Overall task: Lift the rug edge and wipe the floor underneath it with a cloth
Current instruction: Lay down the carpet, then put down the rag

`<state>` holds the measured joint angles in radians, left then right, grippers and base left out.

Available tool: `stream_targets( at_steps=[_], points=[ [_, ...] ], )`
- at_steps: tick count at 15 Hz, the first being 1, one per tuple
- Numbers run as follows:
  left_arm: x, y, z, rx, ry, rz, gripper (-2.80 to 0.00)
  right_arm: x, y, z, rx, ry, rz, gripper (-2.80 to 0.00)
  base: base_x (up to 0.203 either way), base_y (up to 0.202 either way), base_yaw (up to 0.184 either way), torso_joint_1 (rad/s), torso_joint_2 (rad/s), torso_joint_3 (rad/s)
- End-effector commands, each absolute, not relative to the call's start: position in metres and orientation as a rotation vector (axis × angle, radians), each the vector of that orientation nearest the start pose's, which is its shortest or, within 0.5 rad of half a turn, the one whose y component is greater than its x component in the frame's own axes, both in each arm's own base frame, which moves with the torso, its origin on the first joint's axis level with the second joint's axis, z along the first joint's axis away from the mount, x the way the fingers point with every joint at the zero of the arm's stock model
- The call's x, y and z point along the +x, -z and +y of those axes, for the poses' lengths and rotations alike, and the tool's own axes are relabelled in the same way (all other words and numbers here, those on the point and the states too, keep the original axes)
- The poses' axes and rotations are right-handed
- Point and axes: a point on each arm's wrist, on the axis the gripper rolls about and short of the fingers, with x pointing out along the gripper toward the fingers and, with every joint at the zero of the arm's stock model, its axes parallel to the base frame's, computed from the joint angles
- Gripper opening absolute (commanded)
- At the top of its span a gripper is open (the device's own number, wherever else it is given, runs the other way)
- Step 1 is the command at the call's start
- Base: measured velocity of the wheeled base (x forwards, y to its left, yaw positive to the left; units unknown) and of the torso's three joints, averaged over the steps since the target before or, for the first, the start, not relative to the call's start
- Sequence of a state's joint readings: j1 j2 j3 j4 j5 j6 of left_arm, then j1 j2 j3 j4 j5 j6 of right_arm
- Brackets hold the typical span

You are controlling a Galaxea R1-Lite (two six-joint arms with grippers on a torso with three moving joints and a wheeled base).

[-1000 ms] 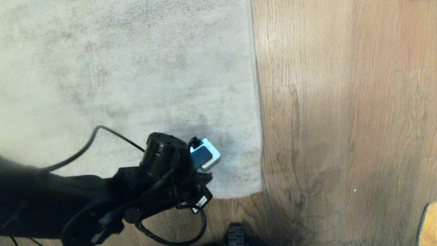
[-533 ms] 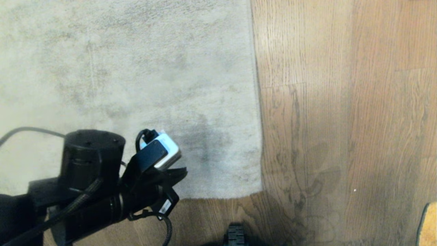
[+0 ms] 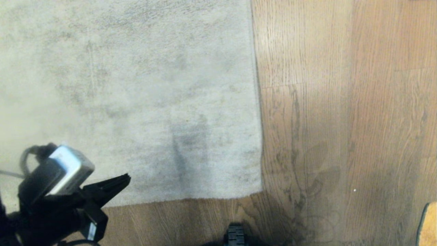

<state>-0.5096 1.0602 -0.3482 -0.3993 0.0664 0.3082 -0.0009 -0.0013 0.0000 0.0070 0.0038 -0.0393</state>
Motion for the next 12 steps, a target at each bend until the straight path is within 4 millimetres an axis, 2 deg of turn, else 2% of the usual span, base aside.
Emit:
stream_targets(
  at_steps=[1,5,12],
  points=[
    [0.088,-0.174,-0.04,0.358,0.407,0.148,-2.8,-0.023,-0.075,0.0,-0.04,-0.005,0.006,-2.8,0.0,0.0,0.0,0.0,0.0,0.0],
    [0.062,-0.155,-0.022,0.321,0.321,0.126,-2.8,-0.023,-0.075,0.0,-0.04,-0.004,0.006,-2.8,0.0,0.0,0.0,0.0,0.0,0.0],
    [0.036,-0.122,-0.006,0.21,0.18,0.147,-2.8,-0.023,-0.075,0.0,-0.04,-0.005,0.008,-2.8,0.0,0.0,0.0,0.0,0.0,0.0]
  ],
)
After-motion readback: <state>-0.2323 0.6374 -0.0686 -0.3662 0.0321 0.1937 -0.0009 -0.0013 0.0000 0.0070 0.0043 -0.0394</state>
